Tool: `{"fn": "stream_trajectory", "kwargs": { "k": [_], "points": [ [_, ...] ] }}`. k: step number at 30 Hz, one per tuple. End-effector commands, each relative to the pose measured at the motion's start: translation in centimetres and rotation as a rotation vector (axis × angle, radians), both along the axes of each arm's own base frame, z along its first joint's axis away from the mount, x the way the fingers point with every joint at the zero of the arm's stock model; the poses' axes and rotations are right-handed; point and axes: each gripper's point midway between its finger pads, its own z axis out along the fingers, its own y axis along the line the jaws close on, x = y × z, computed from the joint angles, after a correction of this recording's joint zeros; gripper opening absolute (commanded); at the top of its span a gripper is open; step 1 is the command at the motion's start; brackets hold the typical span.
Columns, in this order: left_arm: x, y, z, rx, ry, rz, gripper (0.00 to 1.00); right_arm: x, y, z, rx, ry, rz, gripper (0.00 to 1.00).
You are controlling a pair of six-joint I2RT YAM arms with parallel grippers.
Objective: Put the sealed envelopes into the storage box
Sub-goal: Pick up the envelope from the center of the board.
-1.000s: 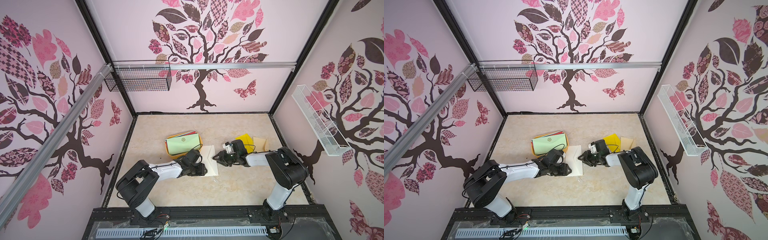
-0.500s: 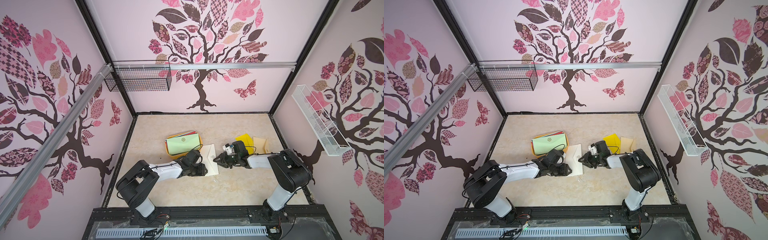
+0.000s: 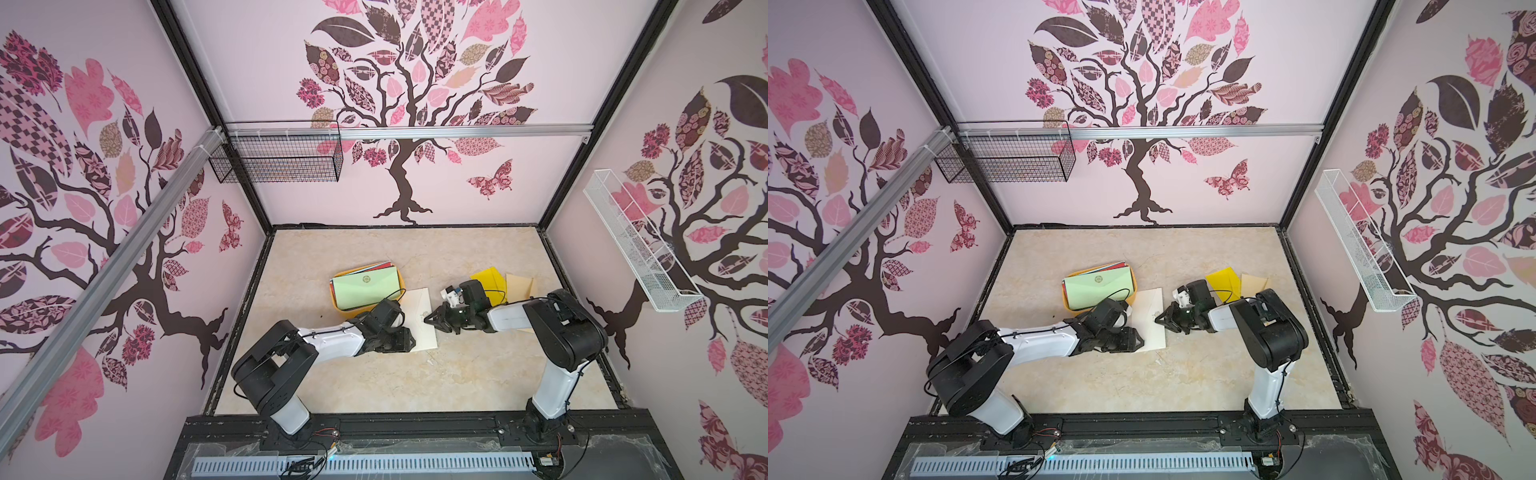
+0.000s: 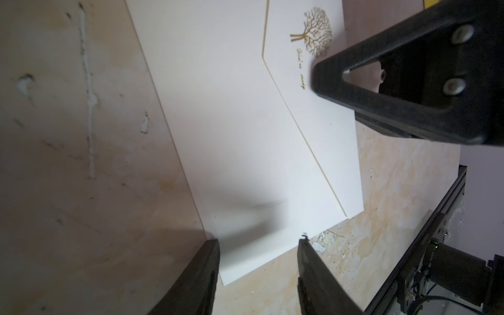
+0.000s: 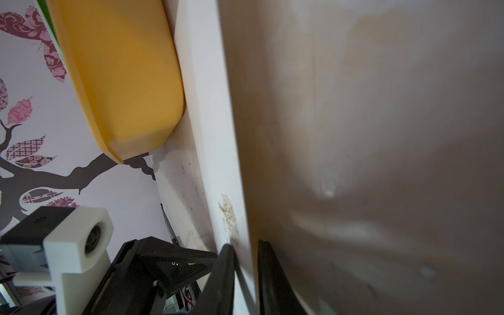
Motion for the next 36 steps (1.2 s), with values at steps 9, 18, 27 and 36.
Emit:
{"fn": "stream_trajectory", "kwargs": {
  "k": [9,18,27,36],
  "points": [
    [-1.2,1.3,1.9,0.033,-0.025,-0.032,0.56,-0.6,-2.4,0.8,-0.201,-0.107,0.03,0.0],
    [-0.7,5.1,8.2,0.034,-0.143,0.01,0.59,-2.3,-6.1,3.7,-0.366,-0.226,0.034,0.0],
    [0.0,15.3,15.0,0.051,-0.294,0.246,0.63,0.5,-4.1,15.5,-0.487,-0.708,0.219,0.0],
    [-0.1,19.1,19.1,0.166,-0.455,0.323,0.64,1.2,3.8,22.8,-0.449,-1.132,0.65,0.0]
  ]
}}
